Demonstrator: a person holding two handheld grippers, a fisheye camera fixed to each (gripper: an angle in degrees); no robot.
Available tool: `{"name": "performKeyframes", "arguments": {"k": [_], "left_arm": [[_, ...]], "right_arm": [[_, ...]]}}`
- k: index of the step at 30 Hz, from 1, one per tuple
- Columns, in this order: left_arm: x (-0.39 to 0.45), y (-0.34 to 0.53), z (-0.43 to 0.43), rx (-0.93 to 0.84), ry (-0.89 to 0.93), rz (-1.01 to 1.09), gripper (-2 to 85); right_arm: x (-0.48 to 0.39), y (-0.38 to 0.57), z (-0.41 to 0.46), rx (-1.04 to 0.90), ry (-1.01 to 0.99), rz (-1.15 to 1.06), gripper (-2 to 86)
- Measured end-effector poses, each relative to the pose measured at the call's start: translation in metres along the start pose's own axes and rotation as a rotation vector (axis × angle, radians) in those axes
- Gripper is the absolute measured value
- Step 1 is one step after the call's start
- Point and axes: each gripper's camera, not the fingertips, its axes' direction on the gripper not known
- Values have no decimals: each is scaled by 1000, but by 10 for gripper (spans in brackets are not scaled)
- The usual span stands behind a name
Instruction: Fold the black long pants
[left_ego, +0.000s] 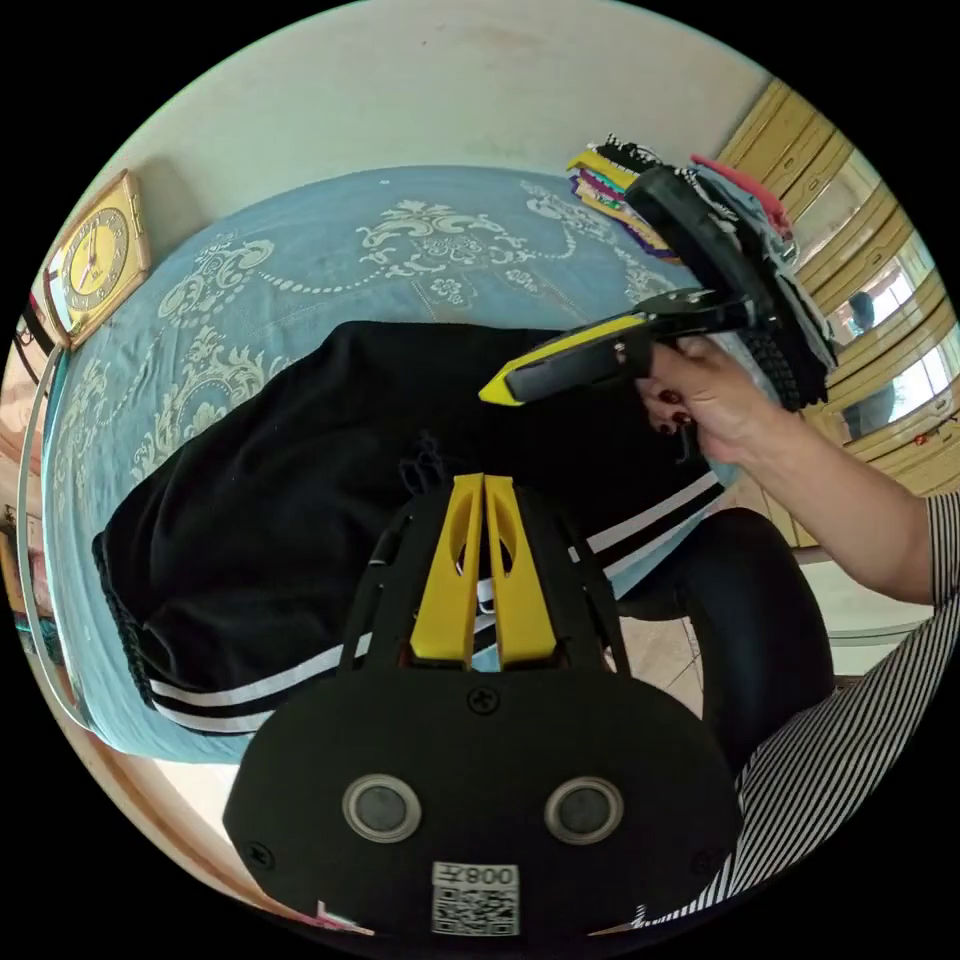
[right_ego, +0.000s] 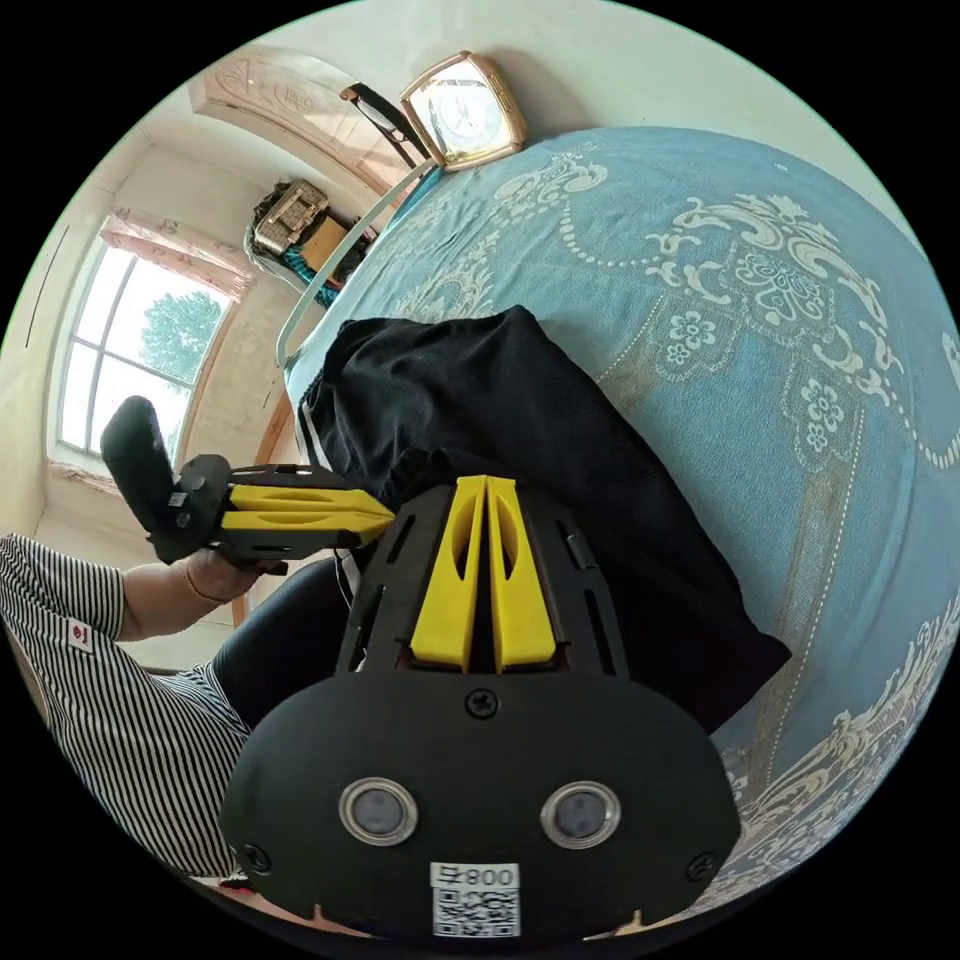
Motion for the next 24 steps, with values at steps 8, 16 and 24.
{"name": "performKeyframes", "arguments": {"k": [8, 16, 24], "left_arm": [[19, 10, 15, 26, -28, -85, 1], [40, 0, 53, 3, -46, -62, 1], [85, 23, 39, 84, 32, -17, 2]], "right_arm": [[4, 60, -60, 181, -19, 11, 1], [30, 88, -38, 32, 126, 135, 1], [45, 150, -104, 175, -5, 154, 1]]}}
